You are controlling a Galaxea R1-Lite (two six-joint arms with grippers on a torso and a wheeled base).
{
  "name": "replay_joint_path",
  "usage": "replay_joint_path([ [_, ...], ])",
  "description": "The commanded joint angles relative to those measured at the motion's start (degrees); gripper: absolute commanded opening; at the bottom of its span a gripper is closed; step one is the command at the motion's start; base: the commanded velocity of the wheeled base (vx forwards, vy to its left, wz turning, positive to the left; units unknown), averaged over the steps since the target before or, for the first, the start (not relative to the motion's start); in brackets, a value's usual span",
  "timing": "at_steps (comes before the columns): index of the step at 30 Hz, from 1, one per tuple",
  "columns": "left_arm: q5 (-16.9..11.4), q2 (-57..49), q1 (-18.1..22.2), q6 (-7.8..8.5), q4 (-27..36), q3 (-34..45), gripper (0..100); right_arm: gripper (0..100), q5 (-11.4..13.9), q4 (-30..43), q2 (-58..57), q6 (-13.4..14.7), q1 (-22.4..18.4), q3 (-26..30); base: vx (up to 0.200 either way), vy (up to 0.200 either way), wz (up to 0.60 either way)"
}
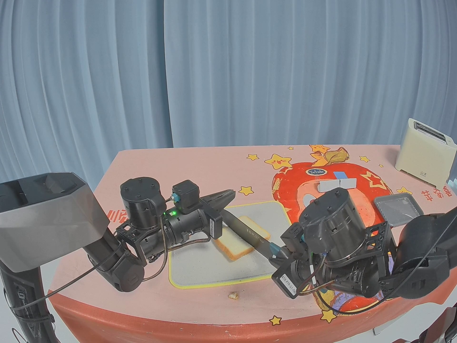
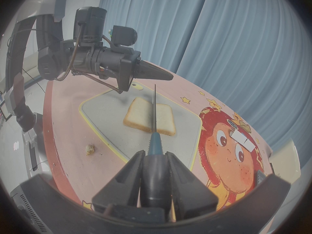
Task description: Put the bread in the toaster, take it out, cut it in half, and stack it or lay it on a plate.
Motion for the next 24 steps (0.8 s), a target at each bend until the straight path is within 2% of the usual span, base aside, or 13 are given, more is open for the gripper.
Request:
replay_joint_path([
  [1,-0.1,2.1,-0.2,0.04,-0.2,0.2,0,0,0.0,0.0,0.0,0.0,0.0,0.1,0.000,0.000,0.00],
  [24,-0.1,3.3,-0.4,0.48,-0.3,0.7,0,0,0.0,0.0,0.1,0.0,0.0,-0.2,0.000,0.000,0.00],
])
